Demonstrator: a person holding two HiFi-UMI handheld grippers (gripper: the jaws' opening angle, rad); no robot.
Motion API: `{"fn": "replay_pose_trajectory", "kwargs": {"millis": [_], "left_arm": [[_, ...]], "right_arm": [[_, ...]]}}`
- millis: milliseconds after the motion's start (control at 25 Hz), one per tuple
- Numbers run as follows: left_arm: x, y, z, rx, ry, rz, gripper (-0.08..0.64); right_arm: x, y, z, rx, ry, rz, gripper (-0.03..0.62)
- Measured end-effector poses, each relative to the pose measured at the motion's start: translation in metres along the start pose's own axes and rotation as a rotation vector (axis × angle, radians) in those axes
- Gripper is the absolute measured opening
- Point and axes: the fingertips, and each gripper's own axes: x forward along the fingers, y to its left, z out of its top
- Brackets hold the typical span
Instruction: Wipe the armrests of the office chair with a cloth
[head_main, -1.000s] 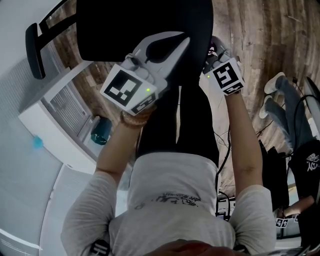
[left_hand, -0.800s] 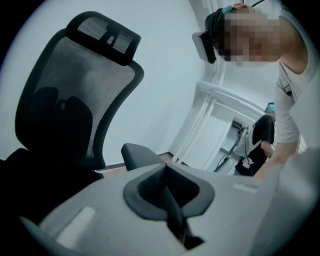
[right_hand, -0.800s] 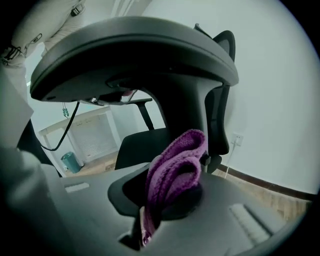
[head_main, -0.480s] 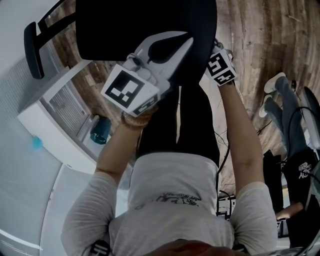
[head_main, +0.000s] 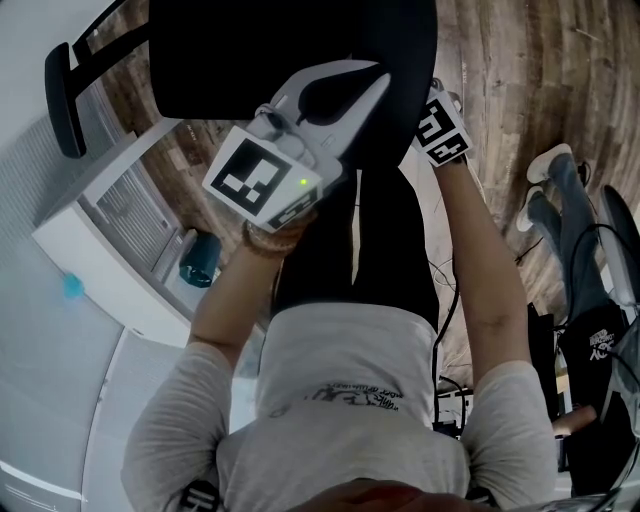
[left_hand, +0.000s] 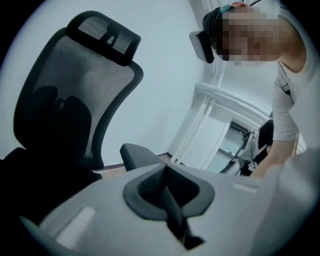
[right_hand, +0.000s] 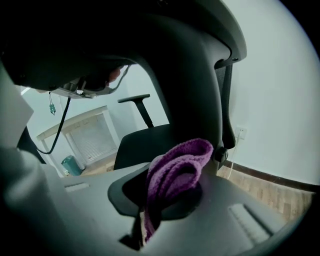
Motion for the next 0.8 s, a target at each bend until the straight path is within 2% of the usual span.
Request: {"fn": "replay_pose_trajectory", "kwargs": {"millis": [560,800], "left_arm": [[-0.008,-0.002,-0.002,0.003,-0.008,-0.013,0.0],[-0.012,-0.002,-0.004,0.007,-0.005,-0.015,0.0]], "right_arm": [[-0.037,0.017,0.034,-0.027,-0.114,-0.02,0.027],[-0.047,0.024,0.048,-0.075,-0.166,-0.022,0.028]]}}
